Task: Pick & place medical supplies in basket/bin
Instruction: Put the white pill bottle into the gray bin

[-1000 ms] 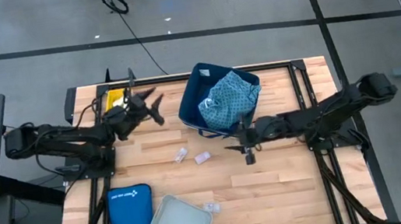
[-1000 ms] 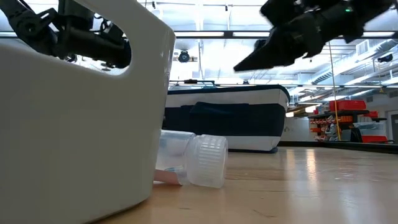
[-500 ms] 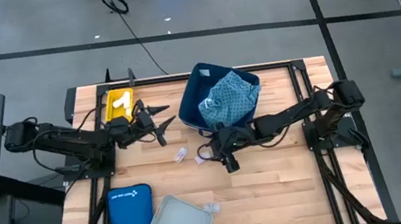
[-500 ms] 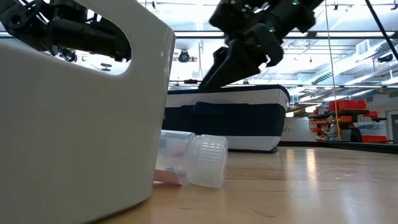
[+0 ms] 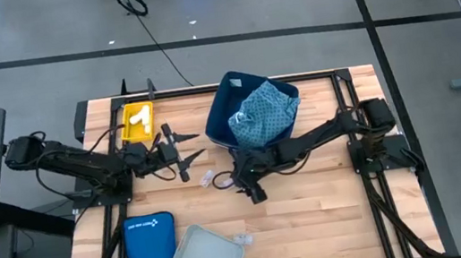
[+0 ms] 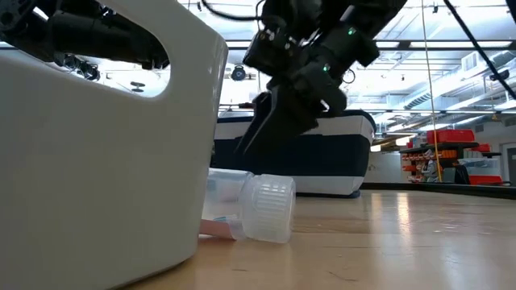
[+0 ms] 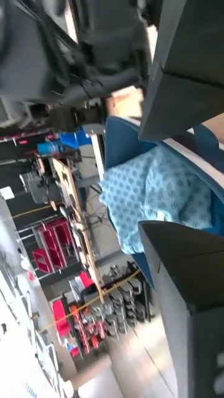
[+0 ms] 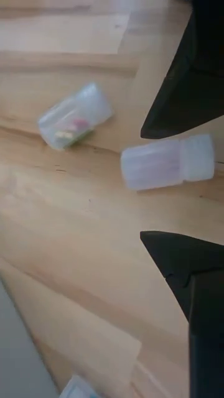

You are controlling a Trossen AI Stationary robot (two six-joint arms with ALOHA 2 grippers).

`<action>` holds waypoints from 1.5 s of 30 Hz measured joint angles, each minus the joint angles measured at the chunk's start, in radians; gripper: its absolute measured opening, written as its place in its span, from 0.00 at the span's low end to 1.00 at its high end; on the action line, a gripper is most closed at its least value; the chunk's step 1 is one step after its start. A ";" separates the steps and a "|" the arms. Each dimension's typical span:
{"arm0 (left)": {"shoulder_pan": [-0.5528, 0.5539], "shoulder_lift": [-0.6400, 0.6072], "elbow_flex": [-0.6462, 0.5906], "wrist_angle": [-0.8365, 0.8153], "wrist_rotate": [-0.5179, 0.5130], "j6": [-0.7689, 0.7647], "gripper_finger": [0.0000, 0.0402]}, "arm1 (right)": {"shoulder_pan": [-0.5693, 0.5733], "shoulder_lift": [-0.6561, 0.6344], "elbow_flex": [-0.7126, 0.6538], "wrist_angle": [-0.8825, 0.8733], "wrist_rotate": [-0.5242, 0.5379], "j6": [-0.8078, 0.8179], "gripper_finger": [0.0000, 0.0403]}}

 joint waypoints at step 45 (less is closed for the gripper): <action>-0.006 0.000 -0.001 0.012 0.117 -0.058 0.56 | 0.050 0.085 0.036 0.011 0.071 -0.004 0.32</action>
